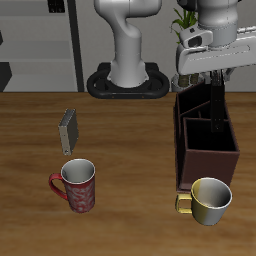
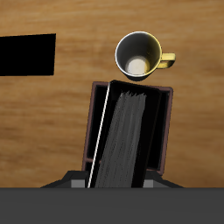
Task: Place the black book into the left desk caddy's right compartment
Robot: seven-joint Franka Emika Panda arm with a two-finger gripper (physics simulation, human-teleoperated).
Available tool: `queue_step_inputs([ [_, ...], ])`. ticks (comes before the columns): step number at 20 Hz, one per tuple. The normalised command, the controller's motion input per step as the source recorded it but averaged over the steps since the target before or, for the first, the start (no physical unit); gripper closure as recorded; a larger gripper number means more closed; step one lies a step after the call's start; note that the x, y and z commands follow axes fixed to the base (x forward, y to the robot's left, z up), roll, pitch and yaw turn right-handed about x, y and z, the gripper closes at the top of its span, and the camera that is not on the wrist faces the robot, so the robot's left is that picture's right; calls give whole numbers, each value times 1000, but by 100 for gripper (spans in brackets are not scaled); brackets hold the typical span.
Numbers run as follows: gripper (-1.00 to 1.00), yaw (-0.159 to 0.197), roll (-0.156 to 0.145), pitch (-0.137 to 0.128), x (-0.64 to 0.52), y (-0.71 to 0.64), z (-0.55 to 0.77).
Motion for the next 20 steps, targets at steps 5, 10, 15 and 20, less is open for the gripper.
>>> queue_step_inputs([
  [5, 100, 11, 21, 20, 91, 125, -128],
  [10, 100, 2, 1, 16, 156, 51, -132],
  [15, 100, 9, -12, 19, 140, -48, -187],
  [20, 100, -11, -14, 33, 101, -53, -153],
])
